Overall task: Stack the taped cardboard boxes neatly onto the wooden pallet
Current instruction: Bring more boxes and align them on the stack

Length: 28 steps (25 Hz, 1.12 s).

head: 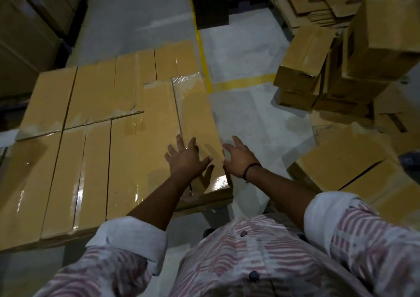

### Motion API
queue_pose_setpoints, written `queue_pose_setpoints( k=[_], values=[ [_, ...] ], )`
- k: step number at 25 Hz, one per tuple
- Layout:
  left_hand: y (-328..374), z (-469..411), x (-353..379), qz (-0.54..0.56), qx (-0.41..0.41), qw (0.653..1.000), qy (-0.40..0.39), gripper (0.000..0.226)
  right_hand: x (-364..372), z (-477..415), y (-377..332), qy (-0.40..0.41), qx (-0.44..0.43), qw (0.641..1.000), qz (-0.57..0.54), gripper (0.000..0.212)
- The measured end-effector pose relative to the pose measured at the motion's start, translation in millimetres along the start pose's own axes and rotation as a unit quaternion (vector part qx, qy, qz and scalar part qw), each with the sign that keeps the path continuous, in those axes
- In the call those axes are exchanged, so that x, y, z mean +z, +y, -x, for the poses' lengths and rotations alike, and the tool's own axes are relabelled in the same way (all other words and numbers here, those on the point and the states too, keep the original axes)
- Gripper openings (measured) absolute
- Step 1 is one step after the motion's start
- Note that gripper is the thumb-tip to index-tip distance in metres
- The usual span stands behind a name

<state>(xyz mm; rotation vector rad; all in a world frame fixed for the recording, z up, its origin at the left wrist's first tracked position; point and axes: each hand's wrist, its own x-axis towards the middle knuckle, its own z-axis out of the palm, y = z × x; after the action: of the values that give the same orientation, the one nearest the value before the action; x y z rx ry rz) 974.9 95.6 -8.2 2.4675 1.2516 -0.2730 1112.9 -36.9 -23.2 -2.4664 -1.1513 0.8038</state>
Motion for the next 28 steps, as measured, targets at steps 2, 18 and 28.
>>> queue_pose_setpoints(
  k=[2,18,28],
  values=[
    [34.4,-16.4,-5.2,-0.006,0.038,0.999,0.024,0.088,-23.0,-11.0,16.0,0.022,0.006,1.0,-0.005,0.06],
    [338.0,-150.2,-3.7,-0.037,0.193,0.98,0.011,0.082,-231.1,-58.3,263.4,0.169,0.132,0.976,-0.025,0.056],
    [430.0,-209.8,-4.4,-0.078,0.245,0.966,-0.021,0.084,-277.3,-93.7,334.0,0.194,0.189,0.959,-0.082,0.056]
  ],
)
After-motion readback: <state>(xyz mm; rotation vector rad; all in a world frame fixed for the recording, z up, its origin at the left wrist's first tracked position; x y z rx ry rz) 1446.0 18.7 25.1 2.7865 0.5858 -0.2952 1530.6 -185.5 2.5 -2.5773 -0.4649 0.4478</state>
